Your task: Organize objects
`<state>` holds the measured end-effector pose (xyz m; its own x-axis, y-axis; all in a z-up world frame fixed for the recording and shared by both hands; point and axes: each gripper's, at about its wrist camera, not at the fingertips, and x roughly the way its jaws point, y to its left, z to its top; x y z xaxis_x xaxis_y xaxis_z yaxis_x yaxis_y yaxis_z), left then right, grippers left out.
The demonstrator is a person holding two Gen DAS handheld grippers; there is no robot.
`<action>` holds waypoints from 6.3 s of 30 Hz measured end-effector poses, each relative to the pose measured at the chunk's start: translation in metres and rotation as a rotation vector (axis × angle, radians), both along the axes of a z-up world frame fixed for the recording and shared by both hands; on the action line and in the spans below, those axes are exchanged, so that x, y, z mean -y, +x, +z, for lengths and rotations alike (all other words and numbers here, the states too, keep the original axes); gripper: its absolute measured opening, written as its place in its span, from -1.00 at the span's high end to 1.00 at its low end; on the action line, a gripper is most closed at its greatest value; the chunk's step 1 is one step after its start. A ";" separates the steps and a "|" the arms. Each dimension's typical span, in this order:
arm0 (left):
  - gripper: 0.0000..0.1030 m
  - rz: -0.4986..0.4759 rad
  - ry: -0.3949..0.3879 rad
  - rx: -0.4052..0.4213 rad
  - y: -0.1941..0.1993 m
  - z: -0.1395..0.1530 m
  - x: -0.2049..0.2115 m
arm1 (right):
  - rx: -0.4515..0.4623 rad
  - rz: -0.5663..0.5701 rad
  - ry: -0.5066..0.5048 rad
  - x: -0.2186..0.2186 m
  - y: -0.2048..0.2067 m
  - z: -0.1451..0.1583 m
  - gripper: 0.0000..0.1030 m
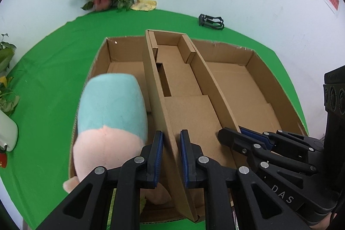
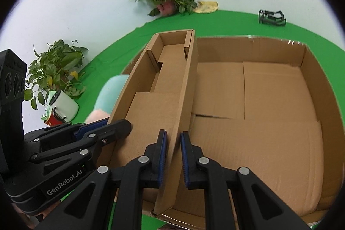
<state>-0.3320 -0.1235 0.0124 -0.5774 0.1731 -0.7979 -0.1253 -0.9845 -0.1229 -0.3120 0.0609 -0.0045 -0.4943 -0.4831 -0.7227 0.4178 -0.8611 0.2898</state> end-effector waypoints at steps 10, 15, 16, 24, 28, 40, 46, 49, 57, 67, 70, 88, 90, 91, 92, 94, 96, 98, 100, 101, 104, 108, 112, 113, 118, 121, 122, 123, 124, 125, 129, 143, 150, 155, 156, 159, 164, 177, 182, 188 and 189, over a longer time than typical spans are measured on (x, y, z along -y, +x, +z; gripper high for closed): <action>0.76 -0.011 -0.046 0.057 0.000 -0.029 -0.003 | 0.103 0.001 0.018 0.000 -0.003 -0.027 0.76; 0.77 -0.007 -0.077 0.067 0.001 -0.035 -0.005 | 0.141 0.009 0.008 -0.001 -0.007 -0.035 0.75; 0.77 -0.006 -0.085 0.070 0.001 -0.036 -0.005 | 0.146 0.010 0.006 -0.001 -0.007 -0.036 0.75; 0.77 -0.011 -0.078 0.093 0.008 -0.034 -0.002 | 0.146 0.022 0.009 -0.002 -0.007 -0.038 0.72; 0.77 -0.019 -0.056 0.095 0.014 -0.029 0.003 | 0.144 0.037 0.014 0.001 -0.007 -0.038 0.69; 0.77 -0.025 -0.024 0.103 0.041 -0.022 0.010 | 0.006 -0.001 0.069 -0.018 0.008 -0.006 -0.22; -0.20 -0.057 -0.016 -0.167 0.093 0.035 0.002 | -0.198 -0.077 0.113 -0.059 0.046 0.033 -0.99; -0.99 -0.022 -0.027 -0.357 0.132 0.067 -0.004 | -0.267 -0.108 0.132 -0.073 0.065 0.047 -0.99; -0.99 0.008 0.023 -0.451 0.193 0.097 -0.010 | -0.330 -0.129 0.121 -0.099 0.113 0.060 -0.99; -0.99 -0.001 0.080 -0.445 0.245 0.098 -0.013 | -0.364 -0.082 0.093 -0.121 0.169 0.062 -0.99; -0.99 -0.016 0.082 -0.430 0.253 0.094 -0.018 | -0.334 -0.045 0.062 -0.125 0.180 0.055 -0.99; -0.94 -0.240 0.416 -0.016 0.218 -0.019 -0.031 | -0.040 0.161 0.024 -0.112 0.205 -0.026 -0.99; -0.90 -0.243 0.445 0.034 0.210 -0.032 -0.032 | -0.022 0.166 0.019 -0.108 0.200 -0.029 -0.99; -0.89 -0.245 0.458 0.069 0.205 -0.042 -0.033 | -0.010 0.168 0.025 -0.106 0.197 -0.031 -0.99; -0.86 -0.250 0.467 0.089 0.202 -0.048 -0.034 | -0.002 0.168 0.030 -0.104 0.194 -0.033 -0.99; -0.77 -0.259 0.495 0.130 0.195 -0.062 -0.037 | 0.020 0.168 0.033 -0.101 0.189 -0.036 -0.97; -0.68 -0.260 0.508 0.159 0.192 -0.072 -0.039 | 0.033 0.169 0.035 -0.098 0.186 -0.038 -0.93; -0.65 -0.250 0.507 0.169 0.190 -0.078 -0.039 | 0.037 0.169 0.050 -0.095 0.185 -0.040 -0.89; -0.64 -0.248 0.510 0.170 0.190 -0.081 -0.038 | 0.032 0.166 0.074 -0.093 0.186 -0.042 -0.89; -0.61 -0.249 0.507 0.168 0.190 -0.081 -0.038 | 0.033 0.164 0.080 -0.093 0.187 -0.043 -0.89; -0.59 -0.251 0.482 0.166 0.194 -0.079 -0.037 | 0.040 0.154 0.077 -0.092 0.185 -0.045 -0.89; -0.59 -0.219 0.455 0.159 0.200 -0.076 -0.025 | 0.045 0.182 0.064 -0.083 0.187 -0.046 -0.89; -0.45 -0.200 0.483 0.191 0.204 -0.080 -0.015 | 0.061 0.199 0.037 -0.081 0.187 -0.047 -0.88; -0.43 -0.199 0.481 0.195 0.205 -0.081 -0.014 | 0.072 0.189 0.033 -0.082 0.185 -0.048 -0.88; -0.43 -0.208 0.448 0.202 0.208 -0.082 -0.018 | 0.116 0.141 0.084 -0.082 0.179 -0.058 -0.65; -0.43 -0.206 0.431 0.220 0.210 -0.085 -0.020 | 0.098 0.132 0.101 -0.080 0.183 -0.058 -0.64; -0.43 -0.206 0.434 0.228 0.211 -0.087 -0.020 | 0.095 0.128 0.104 -0.079 0.184 -0.058 -0.63; -0.42 -0.203 0.450 0.239 0.212 -0.090 -0.019 | 0.093 0.124 0.105 -0.079 0.185 -0.059 -0.63; -0.41 -0.197 0.466 0.241 0.213 -0.092 -0.017 | 0.097 0.125 0.108 -0.079 0.186 -0.060 -0.63; -0.40 -0.199 0.464 0.244 0.213 -0.092 -0.017 | 0.096 0.127 0.108 -0.079 0.187 -0.061 -0.63; -0.36 -0.193 0.467 0.245 0.213 -0.092 -0.017 | 0.097 0.123 0.104 -0.080 0.188 -0.061 -0.62; -0.12 -0.157 0.464 0.169 0.224 -0.068 -0.002 | 0.050 0.077 0.085 -0.083 0.192 -0.049 -0.46; -0.12 -0.161 0.413 0.076 0.225 -0.033 -0.003 | -0.025 0.061 0.044 -0.084 0.191 -0.028 -0.44; -0.11 -0.170 0.393 0.017 0.220 -0.011 -0.006 | -0.071 0.059 0.025 -0.084 0.184 -0.012 -0.43; -0.11 -0.173 0.391 0.007 0.219 -0.006 -0.006 | -0.079 0.059 0.022 -0.084 0.181 -0.009 -0.43; -0.11 -0.181 0.380 -0.022 0.210 0.007 -0.015 | -0.111 0.054 0.021 -0.085 0.174 0.002 -0.43; -0.11 -0.195 0.363 -0.064 0.192 0.032 -0.028 | -0.164 0.043 0.018 -0.087 0.158 0.020 -0.42; -0.12 -0.216 0.339 -0.146 0.134 0.089 -0.047 | -0.242 0.026 -0.001 -0.095 0.117 0.063 -0.41; -0.13 -0.200 0.357 -0.143 0.119 0.094 -0.058 | -0.213 0.062 0.058 -0.097 0.101 0.073 -0.41; -0.13 -0.192 0.360 -0.118 0.091 0.093 -0.066 | -0.177 0.070 0.092 -0.101 0.078 0.076 -0.41; -0.14 -0.183 0.346 -0.116 0.086 0.093 -0.067 | -0.176 0.067 0.088 -0.101 0.074 0.076 -0.41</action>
